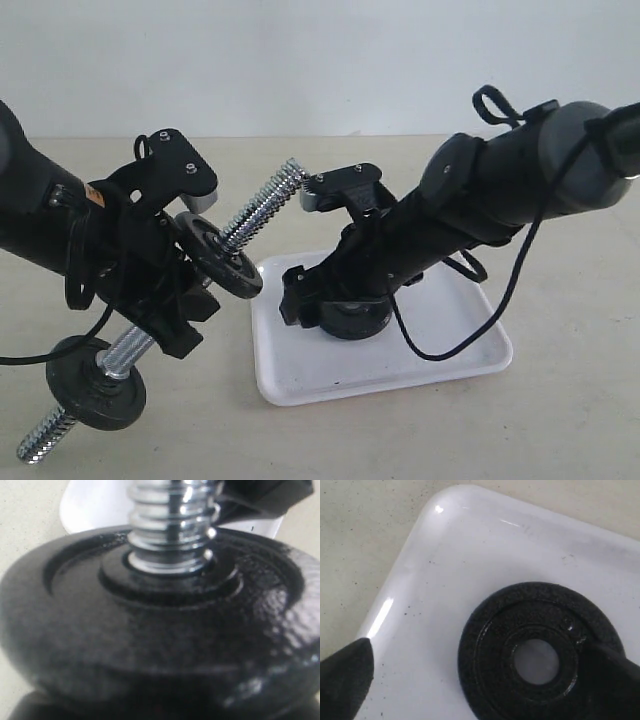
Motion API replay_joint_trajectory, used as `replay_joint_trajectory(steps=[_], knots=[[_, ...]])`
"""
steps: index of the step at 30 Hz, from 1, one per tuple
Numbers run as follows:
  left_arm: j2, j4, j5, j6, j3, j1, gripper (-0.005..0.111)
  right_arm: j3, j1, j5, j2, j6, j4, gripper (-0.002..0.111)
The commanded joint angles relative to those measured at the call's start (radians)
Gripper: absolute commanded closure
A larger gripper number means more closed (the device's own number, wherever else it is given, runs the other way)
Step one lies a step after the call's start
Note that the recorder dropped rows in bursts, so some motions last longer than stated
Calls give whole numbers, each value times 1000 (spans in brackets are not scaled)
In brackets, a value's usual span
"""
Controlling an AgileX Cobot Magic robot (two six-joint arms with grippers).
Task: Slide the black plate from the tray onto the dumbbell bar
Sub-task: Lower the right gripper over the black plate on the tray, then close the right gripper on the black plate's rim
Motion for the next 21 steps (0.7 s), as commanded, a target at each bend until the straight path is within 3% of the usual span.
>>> replay_joint_trajectory(steps=[1, 7, 10, 21], knots=[[-56, -51, -92, -3, -40, -4, 102, -9, 4, -20, 17, 87, -149, 4], [-56, -51, -98, -3, -40, -4, 102, -53, 2, 45, 17, 482, -610, 4], [-56, -51, -99, -3, -40, -4, 102, -89, 2, 134, 17, 569, -728, 4], [-56, -51, -99, -3, -40, -4, 102, -161, 2, 267, 52, 598, -757, 4]])
